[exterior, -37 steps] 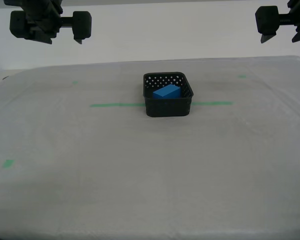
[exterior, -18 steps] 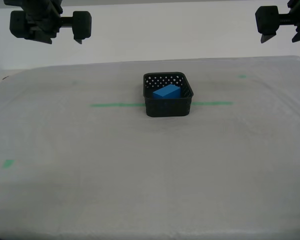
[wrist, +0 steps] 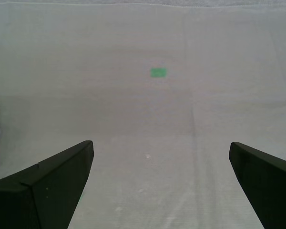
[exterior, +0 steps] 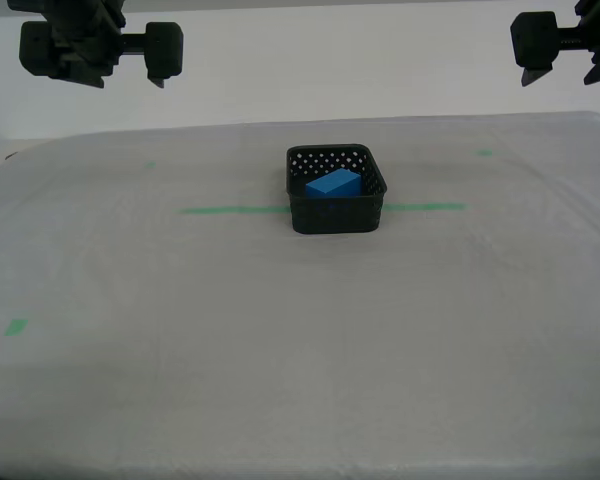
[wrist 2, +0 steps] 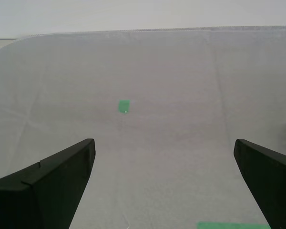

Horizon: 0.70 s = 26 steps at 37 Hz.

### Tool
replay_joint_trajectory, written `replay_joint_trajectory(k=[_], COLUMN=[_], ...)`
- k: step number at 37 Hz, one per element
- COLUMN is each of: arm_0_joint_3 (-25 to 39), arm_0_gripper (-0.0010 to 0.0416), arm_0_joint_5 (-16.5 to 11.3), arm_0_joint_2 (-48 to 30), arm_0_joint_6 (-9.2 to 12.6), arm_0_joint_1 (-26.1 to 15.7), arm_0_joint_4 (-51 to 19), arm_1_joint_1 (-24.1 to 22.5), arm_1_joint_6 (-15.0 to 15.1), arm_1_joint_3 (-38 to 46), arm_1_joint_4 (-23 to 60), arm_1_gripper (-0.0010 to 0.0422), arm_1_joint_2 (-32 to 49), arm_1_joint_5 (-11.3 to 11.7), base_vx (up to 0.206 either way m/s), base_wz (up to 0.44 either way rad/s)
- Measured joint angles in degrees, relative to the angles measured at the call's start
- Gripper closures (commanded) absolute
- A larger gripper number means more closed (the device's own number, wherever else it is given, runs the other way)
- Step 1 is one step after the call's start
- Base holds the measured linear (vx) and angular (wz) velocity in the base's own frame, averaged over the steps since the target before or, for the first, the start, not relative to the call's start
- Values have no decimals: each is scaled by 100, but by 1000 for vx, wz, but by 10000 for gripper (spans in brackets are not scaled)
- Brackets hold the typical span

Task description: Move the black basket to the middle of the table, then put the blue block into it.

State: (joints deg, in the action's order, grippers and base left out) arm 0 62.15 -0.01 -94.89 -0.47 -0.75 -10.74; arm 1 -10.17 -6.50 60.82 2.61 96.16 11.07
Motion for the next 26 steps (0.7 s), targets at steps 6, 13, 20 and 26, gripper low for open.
replay_joint_trajectory(k=[6, 13, 20, 26], arm_0_joint_3=[0, 0, 0, 0], arm_0_gripper=[7, 7, 7, 7], arm_0_joint_5=[0, 0, 0, 0], arm_0_joint_2=[0, 0, 0, 0], arm_0_joint_6=[2, 0, 0, 0], arm_0_joint_1=[-7, -2, 0, -4], arm_0_joint_4=[2, 2, 0, 2], arm_1_joint_1=[0, 0, 0, 0], arm_1_joint_6=[0, 0, 0, 0], arm_1_joint_3=[0, 0, 0, 0], arm_1_joint_4=[0, 0, 0, 0], arm_1_gripper=[12, 12, 12, 12], arm_1_joint_2=[0, 0, 0, 0], arm_1_joint_5=[0, 0, 0, 0], base_vx=[0, 0, 0, 0], base_wz=[0, 0, 0, 0])
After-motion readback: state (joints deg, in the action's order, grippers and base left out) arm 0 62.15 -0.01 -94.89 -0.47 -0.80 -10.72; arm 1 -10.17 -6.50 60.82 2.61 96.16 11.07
